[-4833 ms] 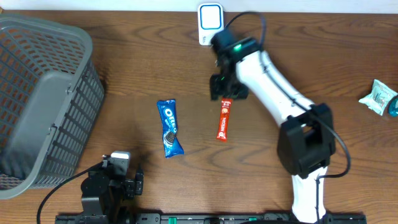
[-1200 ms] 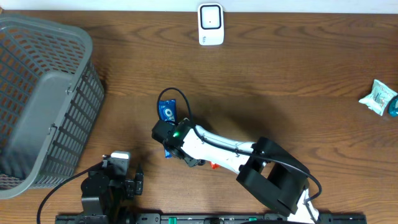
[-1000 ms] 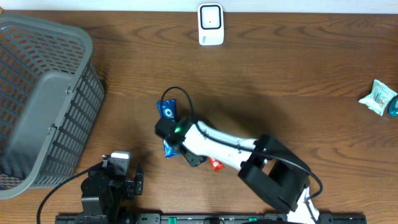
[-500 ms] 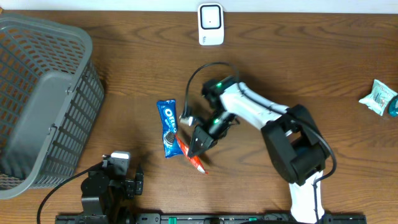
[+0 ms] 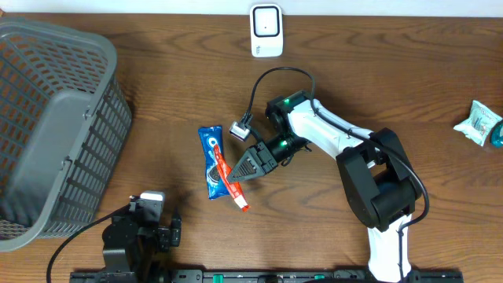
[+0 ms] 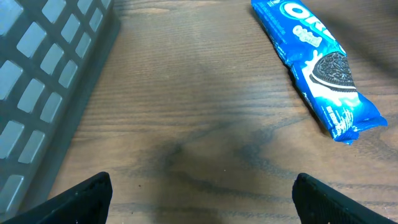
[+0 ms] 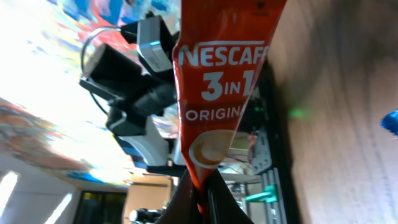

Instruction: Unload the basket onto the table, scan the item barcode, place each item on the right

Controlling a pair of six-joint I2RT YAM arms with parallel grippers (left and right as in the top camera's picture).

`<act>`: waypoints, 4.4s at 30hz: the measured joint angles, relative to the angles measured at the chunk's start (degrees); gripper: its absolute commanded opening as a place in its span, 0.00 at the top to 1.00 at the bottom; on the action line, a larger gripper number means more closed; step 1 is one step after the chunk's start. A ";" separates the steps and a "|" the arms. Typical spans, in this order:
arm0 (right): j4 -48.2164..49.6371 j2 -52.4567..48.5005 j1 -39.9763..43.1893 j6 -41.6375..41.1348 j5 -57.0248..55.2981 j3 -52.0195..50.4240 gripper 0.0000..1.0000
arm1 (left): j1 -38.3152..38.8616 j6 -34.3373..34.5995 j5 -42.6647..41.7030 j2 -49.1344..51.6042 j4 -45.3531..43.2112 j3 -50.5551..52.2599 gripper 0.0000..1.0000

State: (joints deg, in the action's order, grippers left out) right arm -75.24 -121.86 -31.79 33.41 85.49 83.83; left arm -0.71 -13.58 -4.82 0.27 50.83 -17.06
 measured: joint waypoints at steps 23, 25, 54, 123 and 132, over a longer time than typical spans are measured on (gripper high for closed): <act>-2.97 0.00 -0.70 36.79 -2.45 0.00 0.99 | 0.00 0.00 0.00 0.00 0.00 0.00 0.07; -2.97 0.00 -0.70 39.30 -2.38 0.00 0.99 | 0.00 0.00 -0.02 0.00 0.00 0.00 0.07; 21.33 -0.02 6.88 1.77 -10.86 0.11 0.98 | 0.00 0.00 -0.02 0.00 0.00 0.00 0.07; -10.67 -34.60 10.40 -37.24 -97.48 92.56 0.99 | 0.00 0.00 0.00 0.00 0.00 0.00 0.07; -21.35 -34.40 22.60 -41.35 -110.27 92.00 0.99 | 0.00 0.02 0.00 0.00 0.00 0.00 0.07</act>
State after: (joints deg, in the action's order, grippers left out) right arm -96.60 -156.27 -9.19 -7.94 -24.77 175.83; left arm -0.71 -13.56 -4.82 0.27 50.83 -17.06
